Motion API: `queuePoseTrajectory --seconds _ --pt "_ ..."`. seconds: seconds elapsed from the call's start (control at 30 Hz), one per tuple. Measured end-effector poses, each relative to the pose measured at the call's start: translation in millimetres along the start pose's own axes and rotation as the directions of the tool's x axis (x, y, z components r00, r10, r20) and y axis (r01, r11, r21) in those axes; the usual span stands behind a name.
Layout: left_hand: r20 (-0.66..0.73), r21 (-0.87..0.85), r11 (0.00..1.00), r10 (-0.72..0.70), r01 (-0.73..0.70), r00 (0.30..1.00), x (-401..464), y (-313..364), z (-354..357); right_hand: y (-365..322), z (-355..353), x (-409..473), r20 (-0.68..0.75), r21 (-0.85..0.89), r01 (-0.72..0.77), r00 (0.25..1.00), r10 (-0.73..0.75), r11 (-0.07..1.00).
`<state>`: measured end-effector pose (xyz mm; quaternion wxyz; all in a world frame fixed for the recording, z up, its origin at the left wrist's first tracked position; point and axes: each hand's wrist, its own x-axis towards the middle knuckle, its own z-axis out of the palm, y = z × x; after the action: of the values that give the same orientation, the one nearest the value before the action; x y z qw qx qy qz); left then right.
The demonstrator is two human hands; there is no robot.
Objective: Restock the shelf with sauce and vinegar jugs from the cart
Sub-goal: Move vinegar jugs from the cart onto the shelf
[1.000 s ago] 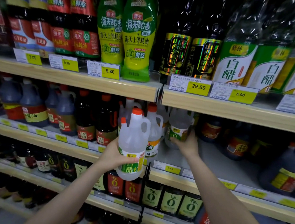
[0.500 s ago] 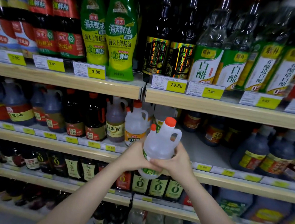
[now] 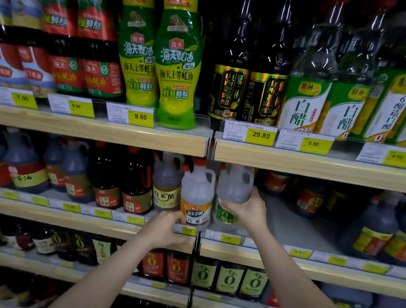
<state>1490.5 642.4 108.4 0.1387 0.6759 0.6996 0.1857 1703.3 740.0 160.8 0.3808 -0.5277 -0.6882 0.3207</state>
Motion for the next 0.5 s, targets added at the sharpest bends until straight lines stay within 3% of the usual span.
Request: queuePoseTrajectory --seconds 0.23,0.4,0.5 --pt "0.042 -0.009 0.999 0.031 -0.031 0.999 6 -8 -2 9 4 23 0.079 -0.002 -0.117 0.990 0.117 0.993" --pt "0.171 -0.011 1.000 -0.014 0.016 0.985 8 -2 -15 4 -8 22 0.220 0.013 -0.153 0.964 0.146 0.988" --pt "0.097 -0.050 0.997 -0.057 0.062 0.994 -3 7 -22 9 -19 11 0.221 -0.040 -0.130 0.966 0.136 0.991"
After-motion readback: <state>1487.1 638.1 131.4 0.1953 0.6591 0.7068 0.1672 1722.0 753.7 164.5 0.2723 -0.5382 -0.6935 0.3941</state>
